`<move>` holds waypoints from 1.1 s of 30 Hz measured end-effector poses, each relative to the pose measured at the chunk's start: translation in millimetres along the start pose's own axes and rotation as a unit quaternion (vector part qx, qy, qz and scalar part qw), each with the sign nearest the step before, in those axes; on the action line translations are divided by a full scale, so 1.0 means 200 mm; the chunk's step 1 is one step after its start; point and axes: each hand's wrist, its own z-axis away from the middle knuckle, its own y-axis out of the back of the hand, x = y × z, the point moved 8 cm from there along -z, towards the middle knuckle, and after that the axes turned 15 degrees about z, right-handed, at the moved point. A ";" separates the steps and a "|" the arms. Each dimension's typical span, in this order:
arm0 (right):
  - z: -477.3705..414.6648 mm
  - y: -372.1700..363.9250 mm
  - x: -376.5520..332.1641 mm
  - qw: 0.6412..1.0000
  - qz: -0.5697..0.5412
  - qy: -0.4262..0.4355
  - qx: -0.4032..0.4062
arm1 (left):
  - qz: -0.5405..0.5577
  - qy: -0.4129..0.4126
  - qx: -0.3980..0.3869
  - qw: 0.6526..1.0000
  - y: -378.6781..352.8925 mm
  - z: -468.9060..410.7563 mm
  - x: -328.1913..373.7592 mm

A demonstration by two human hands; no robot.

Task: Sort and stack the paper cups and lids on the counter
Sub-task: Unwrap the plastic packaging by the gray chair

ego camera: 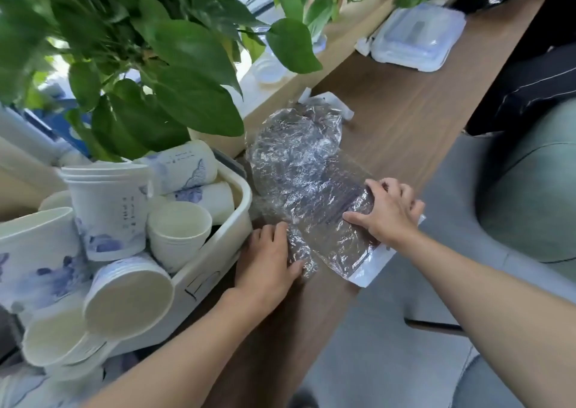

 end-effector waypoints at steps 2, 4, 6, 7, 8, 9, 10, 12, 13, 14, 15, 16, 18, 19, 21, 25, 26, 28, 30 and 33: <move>0.01 -0.02 0.06 1.000 -0.014 0.003 -0.011 | -0.001 -0.002 0.008 1.000 0.00 -0.01 0.02; 0.01 -0.01 0.12 1.000 -0.010 -0.002 -0.013 | 0.005 -0.008 0.029 1.000 0.02 -0.03 0.05; 0.00 0.05 0.17 0.999 0.015 -0.019 0.024 | 0.006 -0.008 0.050 0.999 0.04 -0.07 0.08; -0.01 0.08 0.17 0.998 0.020 -0.019 0.050 | 0.004 -0.004 0.055 0.998 0.04 -0.10 0.09; -0.01 0.10 0.15 0.998 0.005 -0.007 0.067 | 0.004 0.001 0.058 0.998 0.05 -0.13 0.10; -0.01 0.11 0.11 0.997 -0.027 0.017 0.067 | 0.006 0.005 0.060 0.998 0.05 -0.15 0.10; 0.00 0.10 0.07 0.996 -0.056 0.047 0.047 | 0.007 0.004 0.062 0.998 0.05 -0.18 0.11; 0.02 0.04 -0.02 0.994 -0.055 0.092 -0.015 | -0.005 -0.008 0.067 0.998 0.06 -0.22 0.12; 0.03 0.01 -0.03 0.994 -0.039 0.097 -0.032 | -0.016 -0.014 0.068 0.997 0.06 -0.24 0.13; 0.02 -0.01 -0.01 0.995 -0.023 0.091 -0.031 | -0.022 -0.016 0.068 0.997 0.06 -0.27 0.13; 0.01 -0.01 0.02 0.997 -0.011 0.078 -0.018 | -0.022 -0.014 0.067 0.997 0.05 -0.29 0.14; 0.00 0.00 0.05 0.998 -0.001 0.063 0.002 | -0.018 -0.009 0.067 0.998 0.05 -0.31 0.14; -0.03 0.03 0.11 0.999 0.016 0.034 0.036 | -0.012 -0.004 0.070 0.998 0.05 -0.37 0.16; -0.04 0.05 0.13 0.998 0.021 0.025 0.048 | -0.016 -0.001 0.073 0.997 0.04 -0.40 0.17; -0.06 0.06 0.16 0.998 0.024 0.013 0.057 | -0.036 0.012 0.065 0.997 0.03 -0.47 0.17; -0.08 0.08 0.18 0.998 -0.009 0.010 0.066 | -0.048 0.045 0.019 0.998 -0.01 -0.59 0.15; -0.08 0.08 0.19 0.997 -0.016 0.010 0.071 | -0.051 0.043 0.020 0.998 -0.01 -0.60 0.15; -0.08 0.09 0.20 0.997 -0.025 0.008 0.075 | -0.051 0.041 0.037 0.997 -0.02 -0.62 0.16; -0.06 0.09 0.23 0.996 -0.048 -0.002 0.077 | -0.043 0.050 0.036 0.997 -0.03 -0.62 0.17; -0.03 0.08 0.23 0.988 -0.133 0.012 0.073 | -0.047 0.056 0.045 0.996 -0.03 -0.59 0.17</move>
